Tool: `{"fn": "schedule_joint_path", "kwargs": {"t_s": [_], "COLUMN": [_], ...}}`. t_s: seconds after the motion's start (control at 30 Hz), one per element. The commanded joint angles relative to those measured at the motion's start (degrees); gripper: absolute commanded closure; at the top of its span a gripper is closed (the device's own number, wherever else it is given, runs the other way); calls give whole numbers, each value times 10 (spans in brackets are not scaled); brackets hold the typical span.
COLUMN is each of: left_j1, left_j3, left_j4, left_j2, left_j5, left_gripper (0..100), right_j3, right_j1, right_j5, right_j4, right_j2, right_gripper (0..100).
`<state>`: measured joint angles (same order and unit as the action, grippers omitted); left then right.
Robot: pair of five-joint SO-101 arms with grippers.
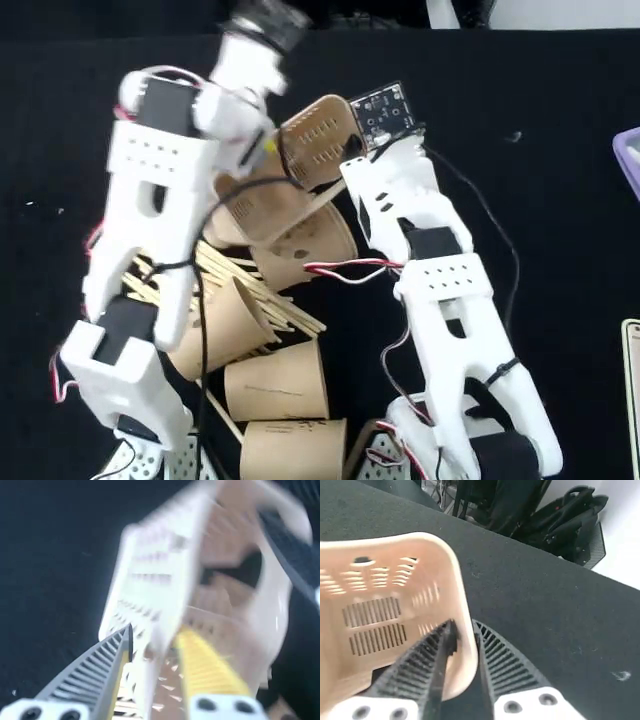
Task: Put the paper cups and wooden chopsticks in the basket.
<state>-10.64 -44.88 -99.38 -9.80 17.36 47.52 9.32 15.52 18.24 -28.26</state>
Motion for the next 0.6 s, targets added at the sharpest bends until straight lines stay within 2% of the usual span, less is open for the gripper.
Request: {"fn": "schedule_joint_path", "kwargs": {"t_s": [0.0, 0.2, 0.33, 0.57], "left_j1": [58, 104, 117, 111], "left_j3": [-96, -65, 37, 202], "left_j4": [-7, -16, -16, -13], "left_j2": [22, 28, 97, 280], "left_j5": [-66, -68, -54, -45], "left_gripper": [747, 755, 755, 753], "right_j3": [-7, -66, -109, -116], "right_j1": [-1, 2, -1, 2], "right_j5": [-6, -113, -119, -120], "right_j4": [27, 105, 134, 121], "right_j2": [0, -16, -15, 0], "right_gripper": [988, 988, 988, 988]}}
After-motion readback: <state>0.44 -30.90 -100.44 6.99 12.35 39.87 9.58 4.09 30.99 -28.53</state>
